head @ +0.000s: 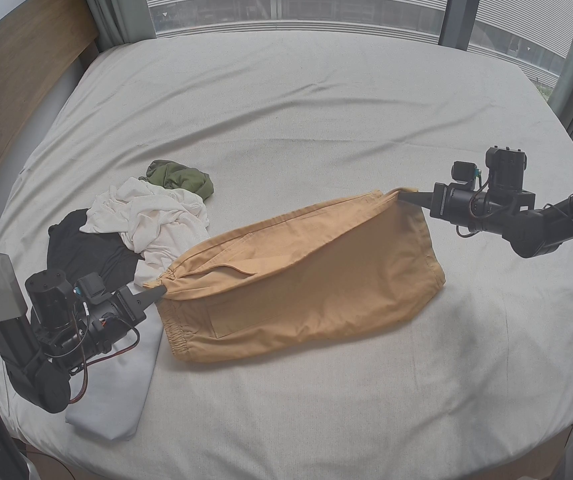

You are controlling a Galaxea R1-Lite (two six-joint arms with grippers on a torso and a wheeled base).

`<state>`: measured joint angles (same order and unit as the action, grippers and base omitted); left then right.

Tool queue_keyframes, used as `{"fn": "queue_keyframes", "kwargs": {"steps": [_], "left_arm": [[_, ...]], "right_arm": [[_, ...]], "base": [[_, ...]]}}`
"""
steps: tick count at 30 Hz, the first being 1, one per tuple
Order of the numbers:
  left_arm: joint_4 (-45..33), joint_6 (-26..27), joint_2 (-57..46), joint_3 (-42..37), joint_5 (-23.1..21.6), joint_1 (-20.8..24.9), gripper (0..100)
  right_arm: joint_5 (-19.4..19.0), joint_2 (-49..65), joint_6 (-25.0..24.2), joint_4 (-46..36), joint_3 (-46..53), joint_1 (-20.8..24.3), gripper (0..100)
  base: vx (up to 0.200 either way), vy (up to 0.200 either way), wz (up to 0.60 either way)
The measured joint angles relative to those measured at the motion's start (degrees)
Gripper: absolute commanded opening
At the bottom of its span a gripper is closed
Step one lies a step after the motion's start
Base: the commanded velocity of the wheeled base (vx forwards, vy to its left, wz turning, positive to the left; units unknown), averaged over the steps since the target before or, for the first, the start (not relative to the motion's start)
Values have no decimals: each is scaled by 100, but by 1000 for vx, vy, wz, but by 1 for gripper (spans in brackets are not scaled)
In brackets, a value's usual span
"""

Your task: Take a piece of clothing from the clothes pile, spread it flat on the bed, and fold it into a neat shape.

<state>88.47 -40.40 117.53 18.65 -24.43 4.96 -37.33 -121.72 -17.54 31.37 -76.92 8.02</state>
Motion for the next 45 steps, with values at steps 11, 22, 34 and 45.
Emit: {"fn": "queue_keyframes", "kwargs": {"steps": [11, 22, 34, 45], "left_arm": [[0, -38, 59, 96, -66, -80, 100], [2, -224, 166, 455, 194, -268, 100], [-1, -301, -121, 288, 179, -141, 100], [7, -178, -614, -319, 161, 542, 100]], "right_arm": [[2, -99, -7, 7, -94, -11, 100], [211, 33, -99, 13, 184, 2, 100], [200, 762, -413, 18, 1843, -22, 100], [233, 1147, -530, 495, 3090, -130, 100]], "base": [[0, 0, 0], [0, 0, 0], [0, 0, 0], [0, 0, 0]]}}
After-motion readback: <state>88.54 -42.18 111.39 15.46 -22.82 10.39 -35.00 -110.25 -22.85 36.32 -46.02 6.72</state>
